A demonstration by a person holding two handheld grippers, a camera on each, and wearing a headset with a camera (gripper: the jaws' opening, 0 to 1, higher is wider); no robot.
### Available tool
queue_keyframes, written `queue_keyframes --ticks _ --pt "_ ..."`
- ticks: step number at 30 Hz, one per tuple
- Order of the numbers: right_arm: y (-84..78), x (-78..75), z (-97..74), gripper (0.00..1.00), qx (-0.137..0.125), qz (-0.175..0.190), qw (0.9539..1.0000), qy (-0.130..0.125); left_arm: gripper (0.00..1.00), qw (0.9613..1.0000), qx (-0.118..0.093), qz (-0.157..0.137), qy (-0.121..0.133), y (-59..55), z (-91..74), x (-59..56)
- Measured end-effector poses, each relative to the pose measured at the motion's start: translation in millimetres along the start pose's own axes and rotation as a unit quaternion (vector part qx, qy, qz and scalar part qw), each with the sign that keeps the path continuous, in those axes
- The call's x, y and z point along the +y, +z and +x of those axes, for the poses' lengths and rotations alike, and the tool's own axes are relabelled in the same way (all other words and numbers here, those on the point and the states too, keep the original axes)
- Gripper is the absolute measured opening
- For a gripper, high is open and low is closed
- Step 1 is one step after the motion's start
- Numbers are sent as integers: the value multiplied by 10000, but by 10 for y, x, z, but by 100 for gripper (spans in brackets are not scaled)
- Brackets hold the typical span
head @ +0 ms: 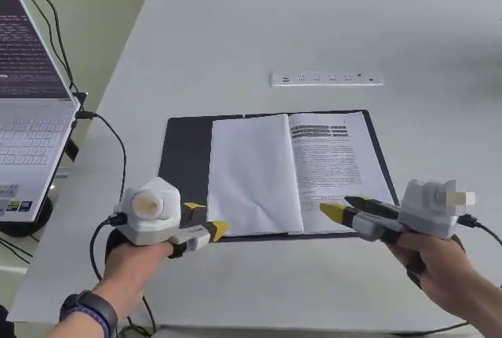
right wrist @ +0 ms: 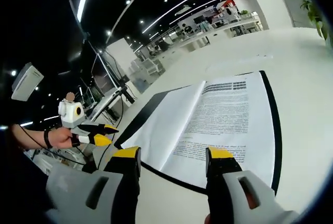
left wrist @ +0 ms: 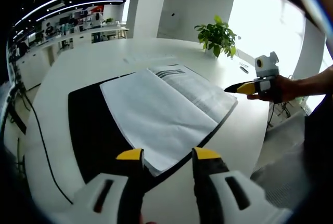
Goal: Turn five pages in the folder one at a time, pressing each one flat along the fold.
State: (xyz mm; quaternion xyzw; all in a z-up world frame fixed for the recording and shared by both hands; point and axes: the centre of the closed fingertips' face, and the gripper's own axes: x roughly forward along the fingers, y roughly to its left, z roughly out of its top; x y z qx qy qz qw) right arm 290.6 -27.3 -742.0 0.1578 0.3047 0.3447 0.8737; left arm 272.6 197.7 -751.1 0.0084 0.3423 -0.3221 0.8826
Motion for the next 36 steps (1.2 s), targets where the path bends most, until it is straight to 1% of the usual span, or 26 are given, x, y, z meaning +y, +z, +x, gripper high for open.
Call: queue_keyframes --ticks 3,7,12,15,17,20,21,26,29,31,34,36 --pt "20 -28 -135 51 47 -235 9997 -79 39 9999 -70 47 56 39 -87 2" --pt "40 -48 -315 55 125 -617 9978 -194 44 9998 -150 97 130 84 -213 -10" --pt "60 -44 -488 61 126 -808 9962 -290 50 9992 -264 198 223 148 -354 -49" --pt "63 -26 -567 63 161 -924 9951 -304 53 9989 -326 225 253 186 -433 -78" --pt "73 -24 -618 66 166 -1001 9942 -350 55 9985 -371 266 312 210 -493 -84" --pt "63 -17 -685 70 191 -1095 9930 -399 61 9982 -420 231 352 233 -569 -89" --pt "64 -7 -714 71 184 -1118 9927 -418 63 9980 -441 237 374 249 -610 -115" --pt "87 57 -824 75 35 -1081 9929 -486 68 9972 -490 302 483 274 -724 -130" --pt "62 111 -863 80 -10 -1103 9928 -468 71 9967 -596 92 540 274 -783 -131" --pt "37 127 -880 82 -47 -1122 9924 -508 72 9964 -611 42 591 246 -806 -140" --pt "-27 144 -899 82 -25 -1069 9928 -548 72 9960 -601 -14 655 193 -831 -172" --pt "-64 191 -906 83 1 -1049 9933 -493 71 9960 -570 -63 692 145 -828 -171"
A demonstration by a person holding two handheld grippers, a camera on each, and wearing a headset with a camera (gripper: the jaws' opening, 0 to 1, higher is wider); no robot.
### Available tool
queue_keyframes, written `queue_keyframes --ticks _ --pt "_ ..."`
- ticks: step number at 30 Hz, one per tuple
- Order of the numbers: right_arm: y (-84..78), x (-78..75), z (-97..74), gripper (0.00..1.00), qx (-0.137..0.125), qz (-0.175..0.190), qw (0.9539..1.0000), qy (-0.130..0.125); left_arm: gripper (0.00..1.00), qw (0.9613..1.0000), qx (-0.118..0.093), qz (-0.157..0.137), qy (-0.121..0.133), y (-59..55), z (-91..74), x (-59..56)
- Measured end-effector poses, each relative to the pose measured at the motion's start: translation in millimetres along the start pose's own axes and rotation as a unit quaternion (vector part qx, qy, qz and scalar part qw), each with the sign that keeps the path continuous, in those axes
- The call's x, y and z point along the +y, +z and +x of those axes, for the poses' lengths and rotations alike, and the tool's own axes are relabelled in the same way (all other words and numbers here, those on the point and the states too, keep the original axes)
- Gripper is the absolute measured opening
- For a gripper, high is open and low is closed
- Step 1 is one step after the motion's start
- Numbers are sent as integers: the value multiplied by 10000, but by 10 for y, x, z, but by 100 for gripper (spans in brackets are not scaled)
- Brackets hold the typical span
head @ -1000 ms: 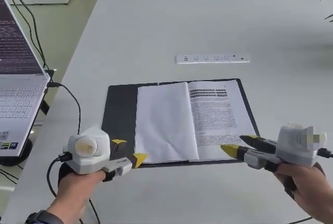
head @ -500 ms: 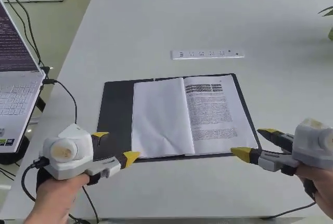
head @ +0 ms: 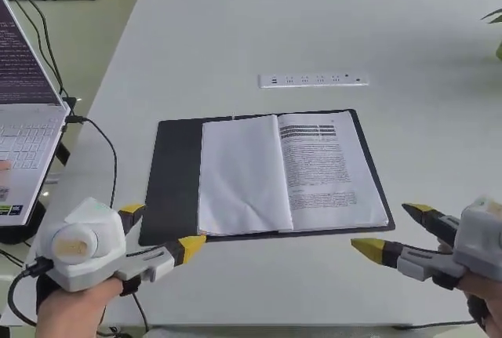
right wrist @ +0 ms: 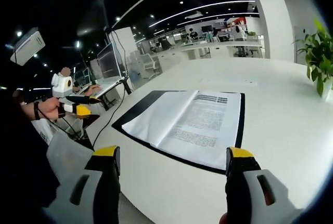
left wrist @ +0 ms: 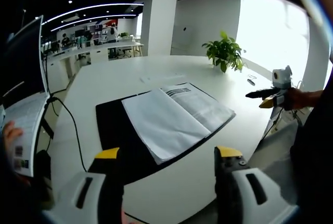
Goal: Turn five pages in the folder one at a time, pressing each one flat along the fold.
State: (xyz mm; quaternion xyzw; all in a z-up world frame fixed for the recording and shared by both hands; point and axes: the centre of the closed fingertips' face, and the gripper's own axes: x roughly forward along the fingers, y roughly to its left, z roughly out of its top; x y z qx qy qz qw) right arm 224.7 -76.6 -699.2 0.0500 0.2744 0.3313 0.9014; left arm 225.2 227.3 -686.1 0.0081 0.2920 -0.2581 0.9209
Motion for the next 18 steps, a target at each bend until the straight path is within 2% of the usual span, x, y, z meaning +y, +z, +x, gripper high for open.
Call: queue_keyframes --ticks 6,10,18 --pt "-73 28 -13 84 143 -62 9999 -27 72 9998 44 -170 18 -86 15 -41" --pt "-33 -10 -62 83 -72 201 9997 -118 71 9997 5 -229 32 -70 29 -41" --pt "-49 -53 -119 81 -154 378 9989 -235 70 9996 -46 -272 65 -35 49 -11"
